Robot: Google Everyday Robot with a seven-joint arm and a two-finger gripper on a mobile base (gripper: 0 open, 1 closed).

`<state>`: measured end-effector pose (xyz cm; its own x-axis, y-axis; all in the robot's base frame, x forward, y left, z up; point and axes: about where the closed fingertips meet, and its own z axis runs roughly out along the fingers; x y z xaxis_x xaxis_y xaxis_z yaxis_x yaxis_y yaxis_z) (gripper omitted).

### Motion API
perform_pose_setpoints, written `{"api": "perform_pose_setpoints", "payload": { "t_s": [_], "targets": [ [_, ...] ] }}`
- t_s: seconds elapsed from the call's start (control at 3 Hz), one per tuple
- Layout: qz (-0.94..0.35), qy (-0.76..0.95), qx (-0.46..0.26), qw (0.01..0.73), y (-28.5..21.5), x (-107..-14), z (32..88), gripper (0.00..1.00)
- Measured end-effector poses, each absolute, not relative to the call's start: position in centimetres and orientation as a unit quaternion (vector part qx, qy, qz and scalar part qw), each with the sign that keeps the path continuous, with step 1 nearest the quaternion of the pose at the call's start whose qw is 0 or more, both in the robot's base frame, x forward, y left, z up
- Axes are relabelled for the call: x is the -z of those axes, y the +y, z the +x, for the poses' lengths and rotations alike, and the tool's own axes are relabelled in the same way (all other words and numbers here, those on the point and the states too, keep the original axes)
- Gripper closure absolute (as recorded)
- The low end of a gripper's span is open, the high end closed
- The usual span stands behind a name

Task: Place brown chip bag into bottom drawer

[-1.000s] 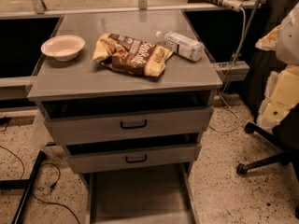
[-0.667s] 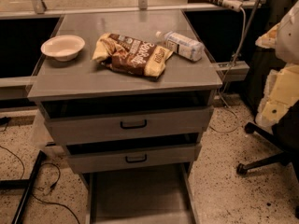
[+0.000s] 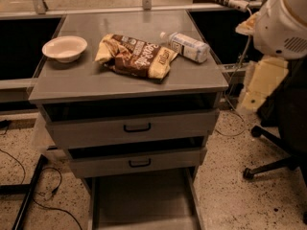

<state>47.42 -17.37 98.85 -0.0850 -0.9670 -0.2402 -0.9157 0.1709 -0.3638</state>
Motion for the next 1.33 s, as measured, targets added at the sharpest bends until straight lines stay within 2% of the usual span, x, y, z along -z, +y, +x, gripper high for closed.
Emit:
{"api": "perform_pose_setpoints", "payload": {
  "t_s": [0.67,1.0,1.33],
  "targets": [
    [-0.68,0.672,0.049,0.289,-12.0,-100.1,53.1,0.0],
    [-0.68,0.672,0.049,0.29,-11.9,-100.1,53.1,0.0],
    [-0.688,0.652,0.031,0.316,-9.8,-99.1,54.3,0.0]
  ]
}}
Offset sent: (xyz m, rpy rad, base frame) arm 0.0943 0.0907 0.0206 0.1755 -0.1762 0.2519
